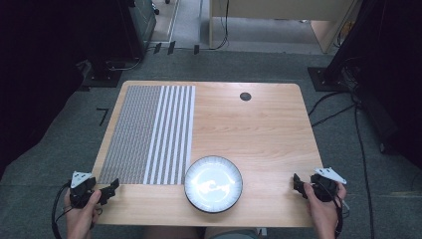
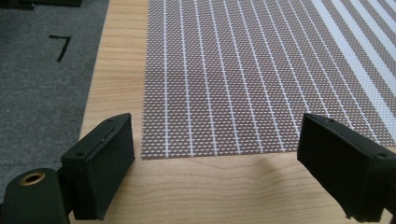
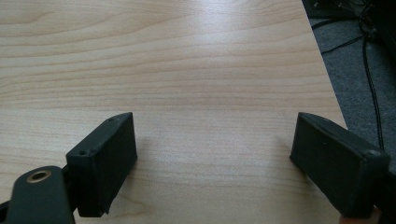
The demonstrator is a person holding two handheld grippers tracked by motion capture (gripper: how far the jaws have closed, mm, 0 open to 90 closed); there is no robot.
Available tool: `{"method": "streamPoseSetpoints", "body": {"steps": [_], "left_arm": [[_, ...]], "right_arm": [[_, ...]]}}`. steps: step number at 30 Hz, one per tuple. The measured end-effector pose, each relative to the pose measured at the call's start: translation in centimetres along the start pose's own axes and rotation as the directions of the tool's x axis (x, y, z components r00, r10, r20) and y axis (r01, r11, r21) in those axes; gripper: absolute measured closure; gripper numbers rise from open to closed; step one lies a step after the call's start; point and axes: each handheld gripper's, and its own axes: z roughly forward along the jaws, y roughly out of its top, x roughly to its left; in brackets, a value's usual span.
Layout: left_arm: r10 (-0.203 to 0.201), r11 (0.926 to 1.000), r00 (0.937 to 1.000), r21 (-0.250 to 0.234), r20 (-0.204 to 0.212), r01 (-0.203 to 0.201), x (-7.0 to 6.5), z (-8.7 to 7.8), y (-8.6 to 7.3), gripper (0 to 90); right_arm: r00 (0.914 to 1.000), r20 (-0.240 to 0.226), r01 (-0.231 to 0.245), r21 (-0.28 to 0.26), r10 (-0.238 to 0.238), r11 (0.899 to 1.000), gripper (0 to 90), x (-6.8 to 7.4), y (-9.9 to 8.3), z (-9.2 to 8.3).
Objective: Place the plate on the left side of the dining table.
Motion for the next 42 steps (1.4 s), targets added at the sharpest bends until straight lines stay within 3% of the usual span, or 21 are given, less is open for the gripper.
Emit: {"method": "streamPoseSetpoints", "body": {"steps": [7,10,14,21,23,26,33,42], "left_arm": [[-0.039,0.9984,0.999,-0.043,-0.02,0.038,-0.6,-0.5,1.1,10.9],[-0.037,0.998,0.9993,-0.052,0.0,0.037,-1.5,-0.3,1.7,10.9],[-0.002,0.9988,0.9999,-0.05,0.013,0.002,-2.9,0.0,2.6,10.9],[-0.026,0.9961,0.9984,-0.083,0.05,0.03,-5.9,0.8,4.3,11.0],[-0.015,0.9959,0.9974,-0.088,0.071,0.021,-6.9,1.2,4.7,11.1],[0.005,0.996,0.9948,-0.09,0.102,0.004,-8.3,1.5,5.2,11.1],[0.016,0.9952,0.9868,-0.098,0.161,0.0,-9.9,1.3,5.6,11.2],[0.026,0.9971,0.9686,-0.075,0.247,-0.008,-11.7,1.8,5.2,12.3]], "right_arm": [[1.0,0.004,-0.004,0.003,0.004,1.0,12.7,0.1,0.0,0.1],[1.0,0.005,-0.004,0.003,0.004,1.0,12.6,0.0,0.1,0.1],[1.0,0.005,-0.004,0.003,0.004,1.0,12.6,0.0,0.1,0.1],[1.0,0.006,-0.007,0.002,0.006,1.0,12.6,0.0,0.1,0.1],[1.0,0.006,-0.006,0.002,0.006,1.0,12.6,0.0,0.1,0.1],[1.0,0.005,-0.006,0.002,0.006,1.0,12.7,0.0,0.1,0.1],[0.9999,0.006,-0.01,0.0,0.01,1.0,13.5,0.0,0.1,0.1],[0.9999,0.009,-0.01,0.0,0.01,1.0,13.8,0.0,0.1,0.1]]}}
